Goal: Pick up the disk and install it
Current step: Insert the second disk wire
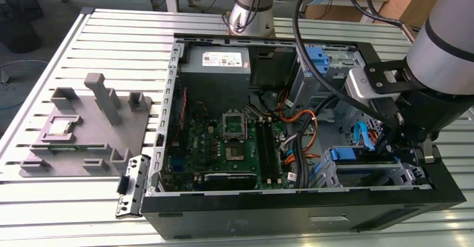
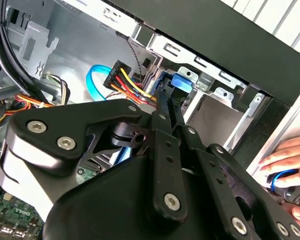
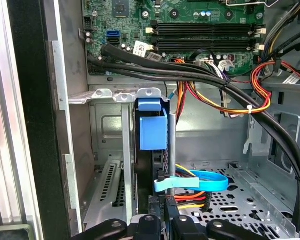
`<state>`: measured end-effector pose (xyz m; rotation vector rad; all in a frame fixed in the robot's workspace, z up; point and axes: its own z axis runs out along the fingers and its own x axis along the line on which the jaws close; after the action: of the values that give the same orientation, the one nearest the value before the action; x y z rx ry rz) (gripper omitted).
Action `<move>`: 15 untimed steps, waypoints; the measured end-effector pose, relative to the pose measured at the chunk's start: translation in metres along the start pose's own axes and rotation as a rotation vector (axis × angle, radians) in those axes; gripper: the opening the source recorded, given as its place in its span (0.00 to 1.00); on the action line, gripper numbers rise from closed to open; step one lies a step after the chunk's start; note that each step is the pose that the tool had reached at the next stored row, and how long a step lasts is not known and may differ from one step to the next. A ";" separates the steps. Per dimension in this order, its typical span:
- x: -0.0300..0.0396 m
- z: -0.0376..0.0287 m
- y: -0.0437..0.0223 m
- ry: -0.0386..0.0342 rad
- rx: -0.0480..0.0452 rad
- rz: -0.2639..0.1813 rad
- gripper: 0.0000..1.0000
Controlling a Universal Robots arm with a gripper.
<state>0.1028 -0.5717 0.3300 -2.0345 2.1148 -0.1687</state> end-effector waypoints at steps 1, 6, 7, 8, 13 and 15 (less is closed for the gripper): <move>0.0000 0.0000 0.0000 -0.0001 0.0000 0.000 0.16; -0.0008 -0.0004 -0.0001 -0.0001 0.0000 0.000 0.16; -0.0011 -0.0005 -0.0001 -0.0001 0.0000 0.000 0.16; -0.0013 -0.0004 -0.0001 -0.0003 -0.0001 0.000 0.16; -0.0018 -0.0006 -0.0001 0.0000 0.0000 0.000 0.16; -0.0018 -0.0003 0.0000 -0.0001 0.0000 0.000 0.16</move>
<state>0.1028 -0.5699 0.3304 -2.0343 2.1149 -0.1686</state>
